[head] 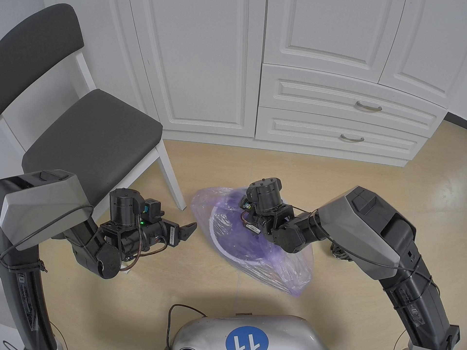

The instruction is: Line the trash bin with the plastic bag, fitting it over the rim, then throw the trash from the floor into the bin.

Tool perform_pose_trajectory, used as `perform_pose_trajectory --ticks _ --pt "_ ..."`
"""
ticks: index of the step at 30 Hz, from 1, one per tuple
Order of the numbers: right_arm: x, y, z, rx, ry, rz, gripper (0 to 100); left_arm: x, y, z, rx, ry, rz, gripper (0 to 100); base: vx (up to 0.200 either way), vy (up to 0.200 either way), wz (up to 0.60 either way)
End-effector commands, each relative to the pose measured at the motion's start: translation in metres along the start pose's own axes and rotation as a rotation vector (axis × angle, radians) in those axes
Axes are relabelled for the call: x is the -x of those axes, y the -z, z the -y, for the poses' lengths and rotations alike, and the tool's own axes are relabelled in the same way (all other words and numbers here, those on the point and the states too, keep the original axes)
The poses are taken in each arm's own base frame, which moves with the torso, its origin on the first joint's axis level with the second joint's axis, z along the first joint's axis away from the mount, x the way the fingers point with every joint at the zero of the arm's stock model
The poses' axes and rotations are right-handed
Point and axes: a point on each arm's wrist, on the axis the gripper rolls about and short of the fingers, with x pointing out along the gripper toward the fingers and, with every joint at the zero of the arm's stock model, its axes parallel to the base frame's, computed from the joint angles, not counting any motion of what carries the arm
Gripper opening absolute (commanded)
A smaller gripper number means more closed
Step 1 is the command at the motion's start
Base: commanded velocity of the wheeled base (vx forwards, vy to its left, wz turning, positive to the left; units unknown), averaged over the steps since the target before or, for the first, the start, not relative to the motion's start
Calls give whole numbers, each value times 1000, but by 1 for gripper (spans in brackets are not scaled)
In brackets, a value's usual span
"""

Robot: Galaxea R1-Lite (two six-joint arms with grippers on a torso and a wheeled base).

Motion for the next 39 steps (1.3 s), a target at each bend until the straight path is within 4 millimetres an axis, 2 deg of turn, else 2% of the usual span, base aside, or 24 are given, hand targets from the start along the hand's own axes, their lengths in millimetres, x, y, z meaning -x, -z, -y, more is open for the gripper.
perform_pose_trajectory --ticks 1,12,17,20,22,26,31,33,35,36,37,39 --pt "-20 16 -6 -11 1 -36 0 -2 3 0 1 0 -7 100 0 0 0" --pt "-35 25 -38 -26 -56 -72 0 -2 2 0 1 0 -6 100 0 0 0" --pt "-34 16 -42 -55 -99 -76 0 -2 2 0 1 0 -6 100 0 0 0" --pt "-29 20 -55 -96 -215 -123 0 -2 3 0 1 0 -7 100 0 0 0" --pt "-28 20 -57 -111 -234 -127 0 -2 3 0 1 1 -7 100 0 0 0" --pt "-25 14 -51 -122 -226 -113 0 -2 3 0 1 0 -7 100 0 0 0" --pt "-4 -21 -12 -160 -178 -39 0 -1 3 0 1 1 -6 100 0 0 0" --pt "11 -40 5 -176 -161 5 0 -1 2 0 1 1 -4 100 0 0 0" --pt "27 -46 12 -168 -173 1 0 0 1 0 1 1 -3 100 0 0 0" --pt "28 -47 12 -167 -174 0 0 0 1 0 1 1 -3 100 0 0 0" --pt "42 -51 22 -159 -183 -8 0 1 1 -1 1 0 -1 100 0 0 0" --pt "50 -54 30 -153 -186 -14 0 1 1 -1 1 0 0 100 0 0 0"
